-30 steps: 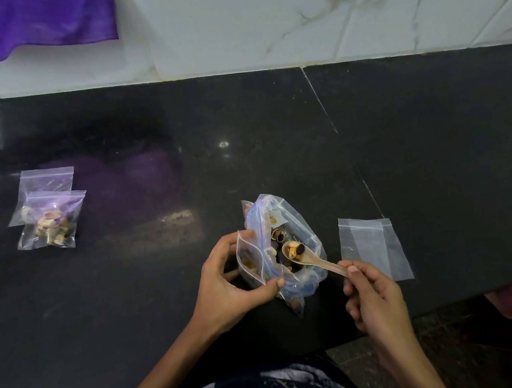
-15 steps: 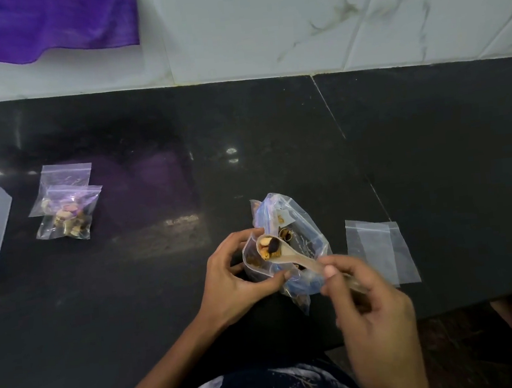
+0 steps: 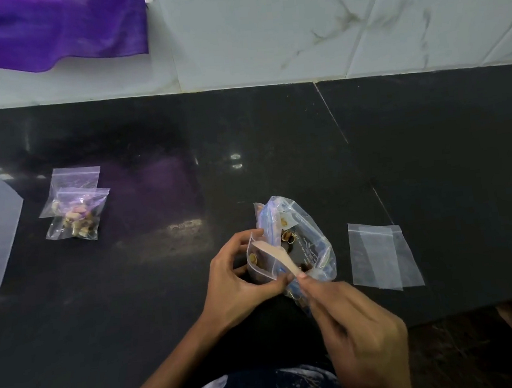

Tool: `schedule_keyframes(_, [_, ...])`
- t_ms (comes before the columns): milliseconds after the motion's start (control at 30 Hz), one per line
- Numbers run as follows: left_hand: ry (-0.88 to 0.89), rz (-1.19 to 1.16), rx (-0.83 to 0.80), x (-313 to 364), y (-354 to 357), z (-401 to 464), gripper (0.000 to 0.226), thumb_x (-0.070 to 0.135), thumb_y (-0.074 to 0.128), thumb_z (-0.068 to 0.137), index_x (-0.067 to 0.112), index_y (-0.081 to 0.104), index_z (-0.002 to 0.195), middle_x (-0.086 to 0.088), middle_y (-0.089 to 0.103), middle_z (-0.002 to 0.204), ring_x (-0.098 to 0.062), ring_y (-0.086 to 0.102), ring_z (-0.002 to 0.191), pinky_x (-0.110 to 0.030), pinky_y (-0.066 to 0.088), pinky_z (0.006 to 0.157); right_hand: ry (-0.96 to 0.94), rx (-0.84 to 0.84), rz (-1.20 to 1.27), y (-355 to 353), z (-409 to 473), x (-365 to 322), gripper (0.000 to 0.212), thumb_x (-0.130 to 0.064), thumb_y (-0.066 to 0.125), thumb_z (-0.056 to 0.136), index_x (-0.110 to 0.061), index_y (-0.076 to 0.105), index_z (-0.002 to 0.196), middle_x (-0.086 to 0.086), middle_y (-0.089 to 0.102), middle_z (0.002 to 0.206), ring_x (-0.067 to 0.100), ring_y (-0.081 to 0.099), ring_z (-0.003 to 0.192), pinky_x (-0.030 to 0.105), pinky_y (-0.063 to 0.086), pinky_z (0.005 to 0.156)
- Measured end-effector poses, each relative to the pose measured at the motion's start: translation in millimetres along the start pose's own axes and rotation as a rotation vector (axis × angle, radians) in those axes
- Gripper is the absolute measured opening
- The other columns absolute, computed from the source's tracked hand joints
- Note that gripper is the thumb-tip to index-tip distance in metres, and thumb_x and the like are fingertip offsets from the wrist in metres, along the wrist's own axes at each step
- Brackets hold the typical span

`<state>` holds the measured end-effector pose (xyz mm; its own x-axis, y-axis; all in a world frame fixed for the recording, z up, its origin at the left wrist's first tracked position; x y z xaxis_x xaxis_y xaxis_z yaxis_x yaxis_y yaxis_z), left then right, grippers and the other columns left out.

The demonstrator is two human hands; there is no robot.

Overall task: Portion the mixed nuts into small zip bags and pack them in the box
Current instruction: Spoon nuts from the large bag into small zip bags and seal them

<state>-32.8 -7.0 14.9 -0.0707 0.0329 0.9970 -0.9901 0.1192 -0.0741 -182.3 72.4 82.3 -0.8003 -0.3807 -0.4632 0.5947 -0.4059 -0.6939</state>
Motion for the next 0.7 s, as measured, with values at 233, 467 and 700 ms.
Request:
schedule_keyframes(233, [0.02,0.04,0.026,5,-1,-1,0.06,0.028,0.088,0.055,0.023,0.062,0.109,-0.002,0.069,0.104,-0.02,0.069,0.093,-0.036,0.06,0.075,0.462,0.165,0.274,-13,11,8,0.015,-0.035,0.049,0.092,-0.038,0.064,0.093,-0.016,0.065,0.072,0.003,0.059,0.057,0.013,0.045,0.044])
schedule_keyframes(467, [0.048,0.076,0.045,14,-4,-3,0.054,0.036,0.085,0.054,0.031,0.061,0.103,0.009,0.068,0.103,-0.014,0.068,0.093,-0.027,0.058,0.072,0.913,-0.07,0.292,11,10,61,0.008,-0.028,0.05,0.095,-0.029,0.058,0.092,-0.004,0.059,0.074,0.013,0.055,0.065,0.024,0.043,0.053])
schedule_keyframes(700, [0.009,0.039,0.09,27,-8,-8,0.045,0.018,0.089,0.061,0.017,0.061,0.097,0.018,0.068,0.093,-0.005,0.067,0.084,-0.022,0.057,0.063,0.624,-0.195,-0.347,-8,13,38,0.075,-0.059,0.055,0.08,-0.033,0.027,0.145,0.001,0.027,0.135,0.012,0.038,0.115,0.034,0.039,0.091])
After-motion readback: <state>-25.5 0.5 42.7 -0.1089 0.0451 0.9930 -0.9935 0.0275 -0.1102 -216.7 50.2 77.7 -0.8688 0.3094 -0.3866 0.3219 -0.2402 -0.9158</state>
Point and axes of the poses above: each hand's wrist, its own z-axis towards the middle knuckle, its own y-axis out of the palm, x = y × z, the point moved 2 cm from there along z, towards the middle knuckle
